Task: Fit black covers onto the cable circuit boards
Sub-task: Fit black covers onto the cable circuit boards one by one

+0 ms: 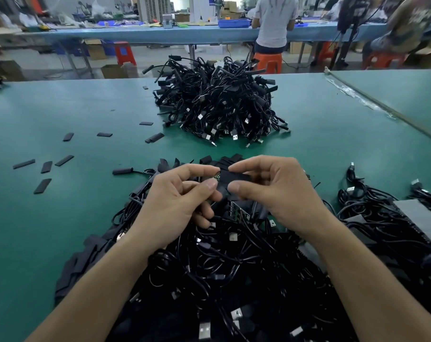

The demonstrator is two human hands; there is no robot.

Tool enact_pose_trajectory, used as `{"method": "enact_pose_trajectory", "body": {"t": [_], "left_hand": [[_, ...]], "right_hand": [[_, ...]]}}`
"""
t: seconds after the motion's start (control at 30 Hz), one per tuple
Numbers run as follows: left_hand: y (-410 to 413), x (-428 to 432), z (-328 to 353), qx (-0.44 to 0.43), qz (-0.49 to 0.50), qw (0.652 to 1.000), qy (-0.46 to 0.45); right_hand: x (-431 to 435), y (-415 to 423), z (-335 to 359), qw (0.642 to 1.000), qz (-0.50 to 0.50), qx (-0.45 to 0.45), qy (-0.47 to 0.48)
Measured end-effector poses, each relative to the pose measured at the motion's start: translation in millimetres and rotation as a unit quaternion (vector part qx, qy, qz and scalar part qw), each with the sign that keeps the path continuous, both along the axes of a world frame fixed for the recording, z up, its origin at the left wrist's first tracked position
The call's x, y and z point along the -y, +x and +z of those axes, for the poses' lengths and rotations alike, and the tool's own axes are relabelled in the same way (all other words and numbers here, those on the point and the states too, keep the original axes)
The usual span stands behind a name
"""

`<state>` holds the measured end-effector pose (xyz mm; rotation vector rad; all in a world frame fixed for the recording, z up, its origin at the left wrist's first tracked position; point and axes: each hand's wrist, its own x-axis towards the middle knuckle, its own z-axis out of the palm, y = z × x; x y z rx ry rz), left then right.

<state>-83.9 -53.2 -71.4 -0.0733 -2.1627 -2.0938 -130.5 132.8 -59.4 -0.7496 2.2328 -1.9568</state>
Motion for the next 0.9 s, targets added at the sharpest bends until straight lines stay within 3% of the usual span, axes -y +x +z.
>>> {"method": "enact_pose_trajectory", "body": {"t": [0.27,0.47,0.9], "left_hand": [[0.9,-0.3,1.5,0.008,-0.002,1.000,0.000],[1.9,2.7,2.7,0.020,-0.008,1.000,0.010],[3.4,2.0,5.1,0.022,-0.016,1.000,0.004]], "right_hand": [[-0.6,-1.7,-1.4,0.994,-0.037,-0.071,0.073],[-6.2,-6.7,-3.3,0.992,-0.059,-0.092,0.057],[-7.6,-8.8,-3.8,0.996,0.002,-0.066,0.066]]}}
